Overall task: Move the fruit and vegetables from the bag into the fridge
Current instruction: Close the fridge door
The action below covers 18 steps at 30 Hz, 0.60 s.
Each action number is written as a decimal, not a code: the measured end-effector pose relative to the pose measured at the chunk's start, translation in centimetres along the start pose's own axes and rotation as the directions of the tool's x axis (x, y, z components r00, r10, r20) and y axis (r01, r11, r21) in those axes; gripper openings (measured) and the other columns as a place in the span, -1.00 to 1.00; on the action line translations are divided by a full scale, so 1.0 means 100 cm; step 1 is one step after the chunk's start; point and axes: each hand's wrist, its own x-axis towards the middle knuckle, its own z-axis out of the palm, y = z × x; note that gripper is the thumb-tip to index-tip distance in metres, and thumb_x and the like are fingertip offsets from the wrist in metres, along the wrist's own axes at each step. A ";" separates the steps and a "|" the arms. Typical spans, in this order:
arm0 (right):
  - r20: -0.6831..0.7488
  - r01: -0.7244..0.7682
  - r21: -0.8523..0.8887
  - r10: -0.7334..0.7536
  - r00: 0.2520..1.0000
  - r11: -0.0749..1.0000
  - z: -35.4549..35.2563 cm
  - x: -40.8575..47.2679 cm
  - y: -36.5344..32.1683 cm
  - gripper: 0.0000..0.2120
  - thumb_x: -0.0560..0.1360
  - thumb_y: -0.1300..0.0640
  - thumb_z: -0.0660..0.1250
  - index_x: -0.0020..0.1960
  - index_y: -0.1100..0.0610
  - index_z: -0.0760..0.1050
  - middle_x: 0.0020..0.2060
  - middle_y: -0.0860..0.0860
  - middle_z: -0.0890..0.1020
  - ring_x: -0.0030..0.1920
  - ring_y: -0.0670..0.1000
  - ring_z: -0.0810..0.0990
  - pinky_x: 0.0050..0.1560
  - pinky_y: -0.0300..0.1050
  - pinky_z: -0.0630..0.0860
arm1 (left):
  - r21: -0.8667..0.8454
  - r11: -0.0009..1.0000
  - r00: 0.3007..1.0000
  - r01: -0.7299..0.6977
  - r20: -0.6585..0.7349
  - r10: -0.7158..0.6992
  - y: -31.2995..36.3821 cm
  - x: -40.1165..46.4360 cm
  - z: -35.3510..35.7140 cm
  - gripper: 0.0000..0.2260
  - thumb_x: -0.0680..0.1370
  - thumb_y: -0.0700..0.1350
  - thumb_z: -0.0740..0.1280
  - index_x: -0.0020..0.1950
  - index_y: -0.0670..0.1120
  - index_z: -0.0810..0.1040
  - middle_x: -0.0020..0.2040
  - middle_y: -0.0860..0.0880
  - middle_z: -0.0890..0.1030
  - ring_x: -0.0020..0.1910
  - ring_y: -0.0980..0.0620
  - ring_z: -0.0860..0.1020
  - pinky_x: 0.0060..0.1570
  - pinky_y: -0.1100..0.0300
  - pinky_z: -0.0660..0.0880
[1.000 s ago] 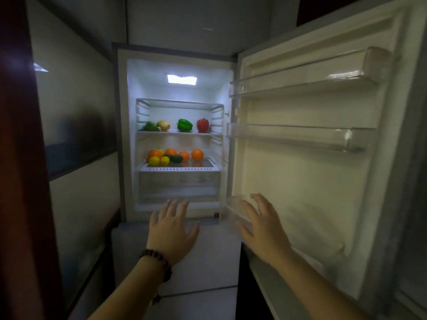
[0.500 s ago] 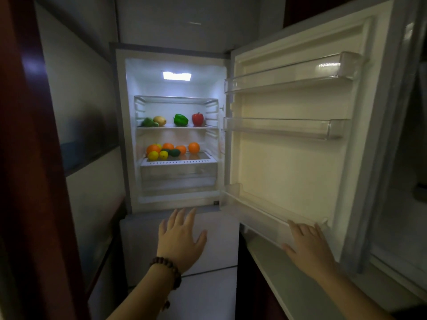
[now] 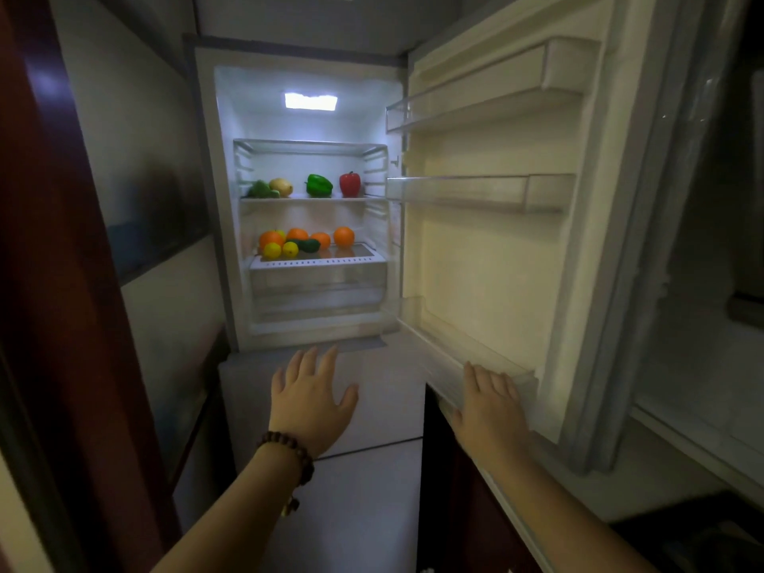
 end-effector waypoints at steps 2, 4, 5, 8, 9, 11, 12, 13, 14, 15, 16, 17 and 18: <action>0.027 0.039 0.022 -0.040 0.999 0.999 -0.005 -0.004 -0.021 -0.32 0.43 0.03 0.33 0.44 0.29 0.22 0.36 0.19 0.41 0.34 0.16 0.38 0.45 0.05 0.12 | -0.006 1.000 1.000 0.002 0.009 -0.002 -0.002 -0.003 0.000 -0.41 0.54 0.23 0.08 0.51 0.04 0.08 0.51 -0.04 0.17 0.50 -0.06 0.05 0.46 -0.07 -0.01; 0.113 0.079 0.114 -0.092 0.989 0.990 -0.013 -0.007 -0.042 -0.36 0.54 0.02 0.18 0.50 0.26 0.03 0.49 0.15 0.16 0.48 0.12 0.13 0.48 -0.04 -0.12 | -0.011 1.000 1.000 -0.007 0.006 0.007 -0.004 -0.003 -0.001 -0.41 0.54 0.22 0.09 0.52 0.02 0.09 0.51 -0.05 0.18 0.50 -0.06 0.06 0.47 -0.06 -0.01; 0.142 0.099 0.170 -0.123 0.982 0.981 -0.019 -0.008 -0.050 -0.37 0.57 0.02 0.15 0.51 0.24 -0.01 0.52 0.11 0.09 0.50 0.11 0.05 0.48 -0.07 -0.15 | -0.010 1.000 1.000 -0.008 -0.003 0.008 -0.006 -0.003 -0.002 -0.42 0.54 0.21 0.09 0.51 0.02 0.10 0.51 -0.05 0.19 0.50 -0.06 0.07 0.47 -0.05 -0.01; -0.046 0.288 0.247 -0.285 0.957 0.925 -0.046 -0.012 -0.061 -0.41 0.53 0.08 0.21 0.49 0.23 0.13 0.50 0.10 0.15 0.50 0.13 0.11 0.50 -0.04 -0.04 | -0.007 1.000 0.999 0.010 -0.030 -0.010 -0.014 -0.001 -0.007 -0.42 0.54 0.21 0.10 0.51 0.02 0.11 0.50 -0.05 0.21 0.49 -0.05 0.10 0.47 -0.05 0.01; -0.161 0.364 0.193 -0.337 0.928 0.911 -0.058 -0.013 -0.062 -0.43 0.51 0.09 0.20 0.47 0.21 0.19 0.49 0.10 0.19 0.49 0.12 0.14 0.51 0.02 -0.02 | 0.000 1.000 0.999 0.015 -0.038 -0.015 -0.018 -0.001 -0.010 -0.42 0.54 0.21 0.11 0.51 0.02 0.11 0.49 -0.05 0.22 0.49 -0.05 0.10 0.47 -0.05 0.02; -0.333 0.446 0.072 -0.400 0.854 0.892 -0.084 -0.013 -0.057 -0.48 0.52 0.08 0.14 0.47 0.14 0.21 0.49 0.08 0.18 0.51 0.09 0.06 0.50 0.08 -0.03 | 0.009 1.000 0.998 0.026 -0.054 -0.026 -0.026 -0.001 -0.015 -0.43 0.54 0.20 0.13 0.50 0.01 0.13 0.48 -0.05 0.23 0.48 -0.05 0.12 0.46 -0.06 0.04; -0.384 0.457 0.007 -0.419 0.823 0.890 -0.096 -0.010 -0.053 -0.49 0.54 0.08 0.13 0.47 0.12 0.20 0.50 0.08 0.16 0.52 0.09 0.03 0.49 0.12 -0.03 | 0.007 0.999 0.997 0.034 -0.063 -0.033 -0.029 -0.001 -0.018 -0.43 0.53 0.19 0.14 0.49 0.01 0.15 0.48 -0.05 0.25 0.48 -0.06 0.14 0.46 -0.07 0.04; -0.411 0.458 -0.059 -0.440 0.798 0.887 -0.105 -0.005 -0.047 -0.51 0.54 0.08 0.13 0.46 0.11 0.21 0.50 0.07 0.16 0.52 0.09 0.02 0.48 0.15 -0.02 | 0.006 0.999 0.996 0.044 -0.073 -0.043 -0.033 -0.001 -0.022 -0.43 0.53 0.17 0.16 0.49 0.01 0.16 0.47 -0.06 0.26 0.47 -0.07 0.15 0.45 -0.07 0.05; -0.428 0.456 -0.125 -0.462 0.777 0.881 -0.109 0.001 -0.040 -0.51 0.54 0.07 0.13 0.45 0.10 0.23 0.50 0.08 0.17 0.52 0.11 0.02 0.47 0.19 0.00 | 0.007 0.998 0.995 0.056 -0.084 -0.055 -0.035 -0.001 -0.025 -0.43 0.53 0.16 0.17 0.49 0.00 0.17 0.47 -0.06 0.26 0.47 -0.07 0.16 0.45 -0.07 0.05; -0.427 0.458 -0.184 -0.490 0.760 0.870 -0.110 0.008 -0.033 -0.52 0.53 0.06 0.14 0.44 0.10 0.25 0.49 0.08 0.18 0.51 0.12 0.04 0.46 0.23 0.02 | 0.010 0.998 0.993 0.068 -0.097 -0.067 -0.038 -0.002 -0.029 -0.44 0.53 0.15 0.18 0.49 0.00 0.17 0.46 -0.06 0.27 0.47 -0.07 0.16 0.45 -0.08 0.05; -0.408 0.475 -0.236 -0.530 0.743 0.848 -0.109 0.014 -0.028 -0.51 0.53 0.05 0.15 0.44 0.09 0.25 0.49 0.09 0.20 0.51 0.12 0.07 0.45 0.24 0.05 | 0.012 0.997 0.991 0.079 -0.107 -0.077 -0.041 -0.002 -0.031 -0.44 0.53 0.14 0.18 0.49 0.00 0.17 0.46 -0.06 0.27 0.47 -0.07 0.16 0.46 -0.08 0.05; -0.385 0.504 -0.284 -0.579 0.719 0.816 -0.105 0.020 -0.026 -0.51 0.54 0.04 0.15 0.45 0.09 0.26 0.48 0.09 0.21 0.50 0.13 0.08 0.45 0.23 0.07 | 0.013 0.996 0.990 0.091 -0.114 -0.089 -0.044 -0.003 -0.034 -0.44 0.54 0.14 0.19 0.49 0.00 0.16 0.47 -0.07 0.27 0.47 -0.07 0.15 0.46 -0.07 0.04; -0.369 0.543 -0.320 -0.630 0.684 0.777 -0.100 0.026 -0.026 -0.52 0.56 0.02 0.13 0.45 0.10 0.27 0.48 0.10 0.22 0.50 0.13 0.10 0.45 0.21 0.07 | 0.011 0.994 0.988 0.105 -0.117 -0.103 -0.047 -0.003 -0.037 -0.44 0.54 0.13 0.19 0.50 0.01 0.15 0.48 -0.06 0.25 0.48 -0.06 0.13 0.46 -0.07 0.02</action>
